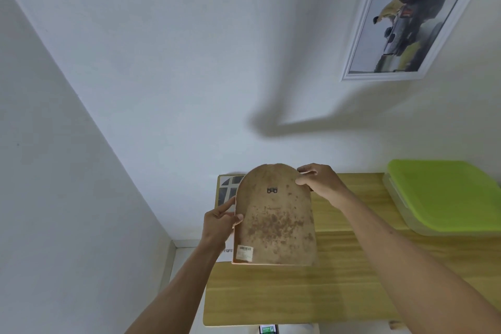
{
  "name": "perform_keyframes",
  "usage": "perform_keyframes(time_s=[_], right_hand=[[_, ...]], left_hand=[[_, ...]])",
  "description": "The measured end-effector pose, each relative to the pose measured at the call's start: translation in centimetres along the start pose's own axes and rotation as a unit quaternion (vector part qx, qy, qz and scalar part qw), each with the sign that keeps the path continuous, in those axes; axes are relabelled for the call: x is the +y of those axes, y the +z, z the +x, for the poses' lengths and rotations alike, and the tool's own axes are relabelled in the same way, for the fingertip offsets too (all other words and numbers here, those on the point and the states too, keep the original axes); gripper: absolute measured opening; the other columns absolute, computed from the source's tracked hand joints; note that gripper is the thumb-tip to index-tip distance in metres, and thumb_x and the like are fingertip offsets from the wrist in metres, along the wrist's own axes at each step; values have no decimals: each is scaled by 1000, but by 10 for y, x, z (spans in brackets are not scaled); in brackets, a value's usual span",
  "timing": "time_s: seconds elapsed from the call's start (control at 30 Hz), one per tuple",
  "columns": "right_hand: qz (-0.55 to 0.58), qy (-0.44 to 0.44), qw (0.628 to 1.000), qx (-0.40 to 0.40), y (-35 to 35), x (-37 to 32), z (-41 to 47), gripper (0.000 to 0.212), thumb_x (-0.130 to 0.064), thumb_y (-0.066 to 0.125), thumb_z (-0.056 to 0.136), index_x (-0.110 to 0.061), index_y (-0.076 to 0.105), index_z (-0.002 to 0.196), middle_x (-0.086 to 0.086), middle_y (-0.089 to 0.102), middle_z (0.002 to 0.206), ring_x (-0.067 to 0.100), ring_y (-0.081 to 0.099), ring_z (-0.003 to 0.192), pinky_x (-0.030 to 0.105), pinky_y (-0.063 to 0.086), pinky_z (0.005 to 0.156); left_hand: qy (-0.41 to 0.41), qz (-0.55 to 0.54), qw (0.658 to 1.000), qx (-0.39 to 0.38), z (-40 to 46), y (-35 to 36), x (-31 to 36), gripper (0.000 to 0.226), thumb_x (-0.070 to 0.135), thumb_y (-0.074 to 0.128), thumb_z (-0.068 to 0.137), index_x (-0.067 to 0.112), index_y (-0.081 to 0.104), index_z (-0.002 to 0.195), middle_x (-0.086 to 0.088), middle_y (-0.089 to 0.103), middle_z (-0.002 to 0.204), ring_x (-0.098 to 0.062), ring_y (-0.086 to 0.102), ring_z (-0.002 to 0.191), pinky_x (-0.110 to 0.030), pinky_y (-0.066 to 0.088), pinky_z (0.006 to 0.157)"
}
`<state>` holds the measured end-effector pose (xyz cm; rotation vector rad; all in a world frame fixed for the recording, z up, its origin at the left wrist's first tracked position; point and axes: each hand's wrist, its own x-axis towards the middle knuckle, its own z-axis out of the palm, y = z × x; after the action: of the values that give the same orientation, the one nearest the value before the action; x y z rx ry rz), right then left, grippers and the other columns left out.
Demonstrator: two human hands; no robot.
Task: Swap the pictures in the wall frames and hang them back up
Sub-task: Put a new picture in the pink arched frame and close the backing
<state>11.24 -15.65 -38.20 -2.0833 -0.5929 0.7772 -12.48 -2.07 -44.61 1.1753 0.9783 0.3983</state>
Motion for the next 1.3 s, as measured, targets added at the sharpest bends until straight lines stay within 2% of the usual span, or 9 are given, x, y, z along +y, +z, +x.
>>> perform_keyframes(time_s=[0.2, 0.43, 0.63, 0.77, 0.9, 1.0, 1.1, 1.2, 1.3], right_hand=[[14, 18, 1000, -17, -2, 29, -3, 38, -37, 79, 77, -26, 69, 112, -9, 70, 109, 10, 65, 100, 32, 54, 85], [103, 90, 987, -88, -6, 65, -12, 21, -23, 79, 83, -18, 73, 103, -3, 77, 100, 16, 71, 100, 41, 55, 94], [176, 160, 969, -68, -28, 103, -2, 14, -5, 65, 94, -1, 72, 106, 10, 76, 105, 24, 72, 98, 36, 59, 74], [208, 195, 956, -64, -53, 130, 7, 15, -4, 59, 97, -1, 69, 108, 12, 73, 110, 23, 68, 100, 32, 54, 73], [208, 199, 958, -17, -82, 155, 14, 11, -9, 58, 99, -8, 68, 105, 11, 72, 109, 24, 67, 98, 40, 56, 83], [154, 185, 970, -24, -106, 174, 19, 22, -23, 64, 96, -20, 63, 118, 0, 70, 114, 20, 66, 104, 46, 55, 93], [141, 186, 971, -46, -121, 187, 23, 50, -9, 62, 94, -29, 47, 137, 3, 65, 122, 18, 64, 104, 35, 55, 77], [112, 180, 977, 18, -127, 199, 25, 57, 5, 44, 95, -23, 44, 145, 9, 61, 128, 19, 62, 99, 27, 50, 64], [101, 185, 975, 64, -131, 217, 31, 61, 5, 34, 95, -24, 40, 148, 6, 52, 142, 21, 55, 108, 31, 52, 78]], left_hand=[[-30, -60, 997, 27, 6, 4, 0, 51, -7, 68, 83, 16, 62, 129, -1, 75, 76, -20, 65, 82, -32, 51, 70], [-47, -73, 996, 33, 19, 23, -11, 48, -6, 66, 85, 18, 64, 126, -3, 76, 85, -21, 65, 85, -49, 50, 91], [-47, -9, 997, -67, 18, 45, -20, 50, 5, 69, 87, 26, 61, 131, -4, 75, 104, -26, 68, 102, -36, 53, 72], [-80, 5, 991, -103, 18, 71, -27, 62, -5, 67, 85, 33, 55, 133, -7, 75, 102, -23, 70, 97, -36, 53, 72], [-87, 30, 994, -59, 27, 98, -37, 74, -14, 66, 80, 22, 48, 141, -13, 76, 93, -25, 71, 92, -42, 54, 84], [-93, 41, 994, -32, 30, 118, -42, 75, -14, 66, 80, 19, 45, 144, -11, 76, 92, -24, 71, 93, -46, 51, 93], [-103, 39, 993, -33, 30, 136, -43, 73, -15, 63, 81, 19, 46, 143, -4, 77, 87, -10, 72, 81, -35, 53, 78], [-110, 41, 993, -17, 30, 149, -47, 74, -17, 62, 81, 20, 46, 143, -9, 76, 90, -15, 70, 81, -29, 50, 70], [-108, 47, 993, 6, 31, 152, -51, 75, -17, 61, 81, 20, 45, 144, -12, 76, 91, -22, 70, 84, -34, 52, 73]])
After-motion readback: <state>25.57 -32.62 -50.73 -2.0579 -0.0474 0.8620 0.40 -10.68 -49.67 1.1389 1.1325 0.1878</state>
